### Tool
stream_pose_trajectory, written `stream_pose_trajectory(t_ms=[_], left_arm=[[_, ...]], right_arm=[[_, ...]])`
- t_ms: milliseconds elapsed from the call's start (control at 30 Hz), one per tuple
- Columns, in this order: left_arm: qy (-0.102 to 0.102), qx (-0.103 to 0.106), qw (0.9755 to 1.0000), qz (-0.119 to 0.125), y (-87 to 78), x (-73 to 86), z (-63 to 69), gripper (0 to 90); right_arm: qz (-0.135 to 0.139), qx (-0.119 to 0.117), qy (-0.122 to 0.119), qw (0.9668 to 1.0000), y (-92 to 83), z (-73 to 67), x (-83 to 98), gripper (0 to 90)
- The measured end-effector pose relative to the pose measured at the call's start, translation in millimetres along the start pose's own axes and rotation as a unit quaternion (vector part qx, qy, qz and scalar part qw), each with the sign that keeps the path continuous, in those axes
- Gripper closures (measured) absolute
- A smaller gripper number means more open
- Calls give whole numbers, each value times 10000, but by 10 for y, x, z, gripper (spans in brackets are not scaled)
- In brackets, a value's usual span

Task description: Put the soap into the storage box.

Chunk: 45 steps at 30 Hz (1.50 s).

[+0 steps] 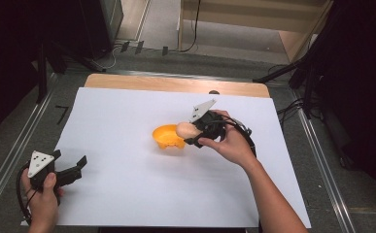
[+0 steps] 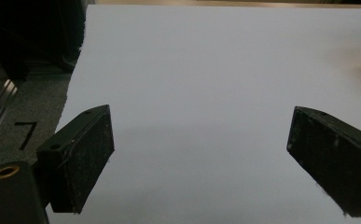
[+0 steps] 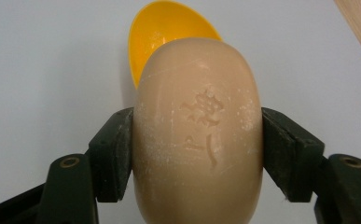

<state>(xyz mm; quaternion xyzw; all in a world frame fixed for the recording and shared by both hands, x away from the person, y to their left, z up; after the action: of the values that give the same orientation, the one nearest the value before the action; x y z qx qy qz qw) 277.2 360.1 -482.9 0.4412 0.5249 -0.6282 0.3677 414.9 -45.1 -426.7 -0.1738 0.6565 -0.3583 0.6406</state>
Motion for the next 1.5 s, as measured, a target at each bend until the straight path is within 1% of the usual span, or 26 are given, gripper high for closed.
stream_pose_trajectory(t_ms=[67,233,333,400,467,500,533,633,800,833,900,967,1033,1067,1167,1233,1300,1367,1433,1467,1500], left_arm=[[-5,-4,10000,1,2,0,0,80],[3,5,10000,-2,-2,0,-1,80],[13,20,10000,7,-2,0,0,80],[17,34,10000,9,-3,0,0,81],[16,33,10000,10,-3,0,-1,81],[16,32,10000,9,-3,0,-1,81],[16,33,10000,9,-4,0,-1,81],[17,36,10000,8,-3,0,0,81],[7,29,10000,11,-3,-1,0,83],[8,29,10000,13,-3,0,0,83],[10,29,10000,13,-3,0,0,83],[8,31,10000,20,-3,0,0,83],[4,33,10000,18,-5,0,0,83],[4,34,10000,18,-5,-1,0,83],[-2,32,10000,21,-4,-1,0,83],[2,32,10000,19,-5,-1,0,83],[0,34,10000,22,-5,-1,0,83],[1,32,10000,22,-5,-1,0,83],[2,31,10000,19,-5,-1,0,83],[6,31,10000,21,-5,0,0,83],[2,29,10000,22,-5,-1,0,83]], right_arm=[[14,10,-43,10000,30,10,-39,332],[56,-102,-113,9999,124,16,-137,332],[-12,-109,-210,9997,180,27,-173,331],[-18,-156,-247,9996,215,27,-200,331],[-16,-166,-271,9995,237,37,-218,331],[-28,-167,-247,9996,247,39,-225,331],[-22,-177,-283,9994,259,48,-233,331],[17,-251,-261,9993,286,60,-253,331],[59,-441,-455,9980,350,38,-276,331],[15,-513,-527,9973,369,24,-279,330],[-32,-574,-583,9966,398,3,-281,330],[-119,-566,-648,9962,428,0,-282,330],[-149,-536,-684,9961,446,13,-282,330],[-195,-537,-627,9964,448,13,-277,330],[-226,-550,-564,9966,455,40,-269,329],[-205,-551,-563,9967,459,57,-267,329],[-164,-630,-547,9964,467,59,-261,329],[-212,-697,-554,9958,476,43,-241,327],[-235,-681,-569,9958,485,34,-230,334],[-122,-676,-593,9959,473,45,-246,331],[5,-691,-479,9965,451,48,-269,323]])
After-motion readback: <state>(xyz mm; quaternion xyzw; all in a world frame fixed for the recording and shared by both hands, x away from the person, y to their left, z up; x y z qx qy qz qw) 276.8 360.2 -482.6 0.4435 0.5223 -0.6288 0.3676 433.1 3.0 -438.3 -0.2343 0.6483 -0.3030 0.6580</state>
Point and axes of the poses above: each handheld gripper's, and its own axes: y roughly forward along the jaws, x roughly out of its underside, z roughly to its right, the point moved 5 cm from there along y, roughly forward along the jaws, and after that the axes turned 7 degrees about z, right-handed, at the moved point
